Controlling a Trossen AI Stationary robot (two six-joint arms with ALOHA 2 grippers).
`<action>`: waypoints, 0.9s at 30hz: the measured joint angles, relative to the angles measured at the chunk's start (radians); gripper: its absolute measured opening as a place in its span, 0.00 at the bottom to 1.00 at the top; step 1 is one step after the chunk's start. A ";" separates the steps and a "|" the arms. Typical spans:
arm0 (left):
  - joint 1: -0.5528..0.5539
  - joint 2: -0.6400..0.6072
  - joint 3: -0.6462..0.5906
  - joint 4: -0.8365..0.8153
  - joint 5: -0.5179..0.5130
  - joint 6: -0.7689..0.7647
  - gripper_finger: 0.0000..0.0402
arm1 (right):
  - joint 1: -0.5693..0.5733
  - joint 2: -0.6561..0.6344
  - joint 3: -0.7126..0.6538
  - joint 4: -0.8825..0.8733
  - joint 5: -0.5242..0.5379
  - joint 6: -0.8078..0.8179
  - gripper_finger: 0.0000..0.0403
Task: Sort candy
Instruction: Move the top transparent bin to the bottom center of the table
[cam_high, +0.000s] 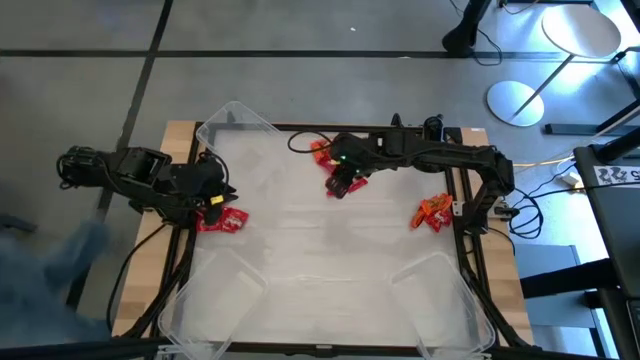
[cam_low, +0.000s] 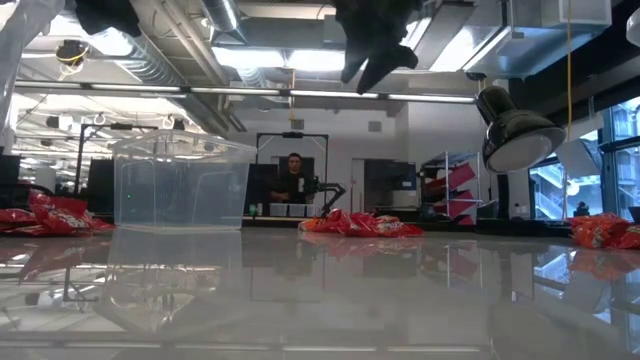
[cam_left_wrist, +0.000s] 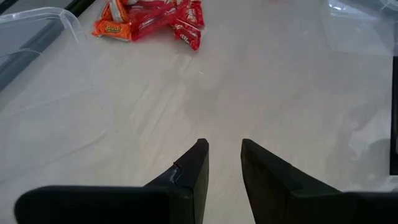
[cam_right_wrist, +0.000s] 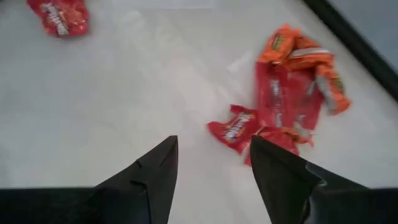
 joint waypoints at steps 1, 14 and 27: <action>0.000 0.000 0.000 0.002 0.000 -0.006 0.21 | 0.000 0.000 0.000 0.000 -0.010 0.001 0.50; -0.001 0.051 0.001 0.030 -0.124 -0.161 0.21 | 0.072 -0.053 0.001 -0.119 -0.108 -0.162 0.69; 0.048 0.206 0.002 0.267 -0.175 -0.096 0.16 | 0.252 -0.313 -0.180 -0.082 0.042 -0.244 0.68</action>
